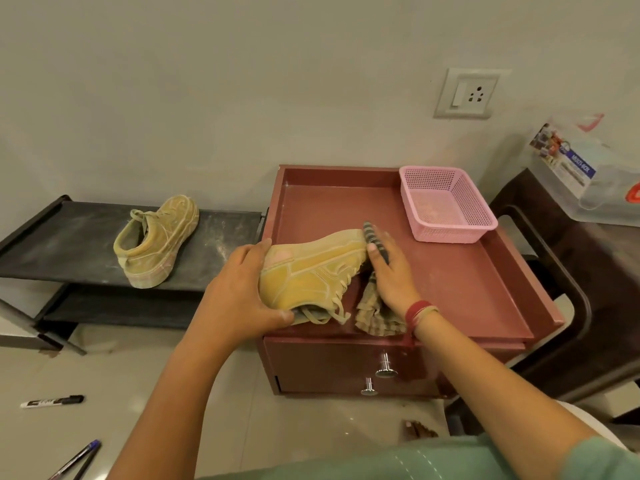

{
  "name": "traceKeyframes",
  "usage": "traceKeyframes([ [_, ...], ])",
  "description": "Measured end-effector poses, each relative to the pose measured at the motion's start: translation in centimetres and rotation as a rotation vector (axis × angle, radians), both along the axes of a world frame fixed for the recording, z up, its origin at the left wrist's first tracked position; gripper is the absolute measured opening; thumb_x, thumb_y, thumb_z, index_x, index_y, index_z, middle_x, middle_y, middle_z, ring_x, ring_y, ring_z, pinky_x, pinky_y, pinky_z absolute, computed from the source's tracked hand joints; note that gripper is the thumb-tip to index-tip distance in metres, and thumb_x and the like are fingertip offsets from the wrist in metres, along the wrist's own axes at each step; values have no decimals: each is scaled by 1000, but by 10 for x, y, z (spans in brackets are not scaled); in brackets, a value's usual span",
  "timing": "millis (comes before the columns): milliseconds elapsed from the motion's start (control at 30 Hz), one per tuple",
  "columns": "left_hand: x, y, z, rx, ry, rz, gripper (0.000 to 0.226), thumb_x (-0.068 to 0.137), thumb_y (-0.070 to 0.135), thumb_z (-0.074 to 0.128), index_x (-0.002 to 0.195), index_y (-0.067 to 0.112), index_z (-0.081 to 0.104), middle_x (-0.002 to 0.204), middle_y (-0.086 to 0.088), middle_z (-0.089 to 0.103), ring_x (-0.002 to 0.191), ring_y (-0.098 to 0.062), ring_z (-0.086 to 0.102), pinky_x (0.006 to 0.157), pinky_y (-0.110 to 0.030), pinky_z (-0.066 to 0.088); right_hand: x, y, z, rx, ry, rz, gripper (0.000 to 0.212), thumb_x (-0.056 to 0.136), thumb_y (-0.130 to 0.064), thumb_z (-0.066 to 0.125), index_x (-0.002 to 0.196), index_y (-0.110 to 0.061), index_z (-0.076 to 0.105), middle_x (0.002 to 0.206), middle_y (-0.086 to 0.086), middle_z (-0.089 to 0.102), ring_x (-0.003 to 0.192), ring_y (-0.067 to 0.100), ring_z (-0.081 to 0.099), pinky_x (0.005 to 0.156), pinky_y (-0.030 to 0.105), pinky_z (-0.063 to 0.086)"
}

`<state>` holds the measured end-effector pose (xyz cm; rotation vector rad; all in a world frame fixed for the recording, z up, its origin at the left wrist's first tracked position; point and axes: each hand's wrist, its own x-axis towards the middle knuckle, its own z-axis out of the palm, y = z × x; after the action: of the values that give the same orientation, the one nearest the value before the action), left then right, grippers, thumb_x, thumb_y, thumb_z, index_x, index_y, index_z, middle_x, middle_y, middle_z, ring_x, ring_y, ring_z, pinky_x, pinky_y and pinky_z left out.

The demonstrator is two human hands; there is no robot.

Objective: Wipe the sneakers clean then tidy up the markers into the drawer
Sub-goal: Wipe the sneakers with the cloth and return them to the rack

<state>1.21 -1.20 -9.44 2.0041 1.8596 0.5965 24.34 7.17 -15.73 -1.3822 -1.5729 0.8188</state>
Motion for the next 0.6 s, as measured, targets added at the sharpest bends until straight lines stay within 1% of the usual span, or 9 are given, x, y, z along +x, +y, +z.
traceKeyframes([
  [67,0,1,0,7,-9,-2,118,42,60,62,147,25,24,140,7,34,122,-15,43,91,-32,43,-5,-2,-6,60,-100,84,41,98,-32,40,139,-31,36,153,-3,25,142,11,14,115,29,10],
  [200,0,0,0,13,-3,4,115,44,55,64,147,25,24,142,7,33,123,-15,41,91,-30,40,2,5,-6,-24,113,1,42,98,-34,41,139,-28,39,150,-1,34,140,14,25,118,42,19],
  [300,-1,0,-1,19,-24,-5,118,39,62,57,147,25,24,142,7,33,123,-14,41,90,-29,40,-2,-2,-2,13,-75,106,43,98,-36,40,141,-30,38,154,-5,22,142,8,12,117,33,8],
  [333,0,0,-1,15,-35,-1,119,39,62,57,147,25,24,142,7,33,124,-14,40,90,-28,40,-2,-3,-2,8,-87,130,43,98,-34,40,141,-29,38,154,-5,22,141,8,12,115,29,9],
  [400,1,-1,-1,-1,-64,15,120,43,57,65,149,24,19,145,5,28,128,-15,36,92,-27,37,5,4,-3,-83,106,18,40,99,-30,41,138,-22,43,147,2,38,136,15,32,114,32,23],
  [467,2,-5,-5,-40,-98,87,123,51,45,79,150,23,9,150,1,20,133,-18,30,97,-32,37,13,12,3,-245,350,-178,36,97,-37,45,127,-20,54,127,6,59,118,22,54,106,42,40],
  [500,2,-8,-7,-63,-118,146,123,53,40,83,149,23,8,150,-2,21,131,-20,34,97,-35,39,16,14,8,-268,418,-250,37,94,-41,46,123,-21,56,121,4,62,112,23,58,102,45,43],
  [567,1,-12,-13,-46,-159,213,110,50,40,83,141,26,24,135,-1,42,107,-16,53,84,-33,48,15,12,20,-197,494,-331,33,96,-39,45,121,-20,56,120,0,62,112,20,57,103,43,43],
  [600,0,-12,-13,-9,-166,208,102,47,43,82,133,27,32,123,4,49,94,-11,55,75,-31,48,10,8,29,-128,498,-329,32,98,-35,44,124,-18,55,121,-1,60,114,17,56,104,39,42],
])
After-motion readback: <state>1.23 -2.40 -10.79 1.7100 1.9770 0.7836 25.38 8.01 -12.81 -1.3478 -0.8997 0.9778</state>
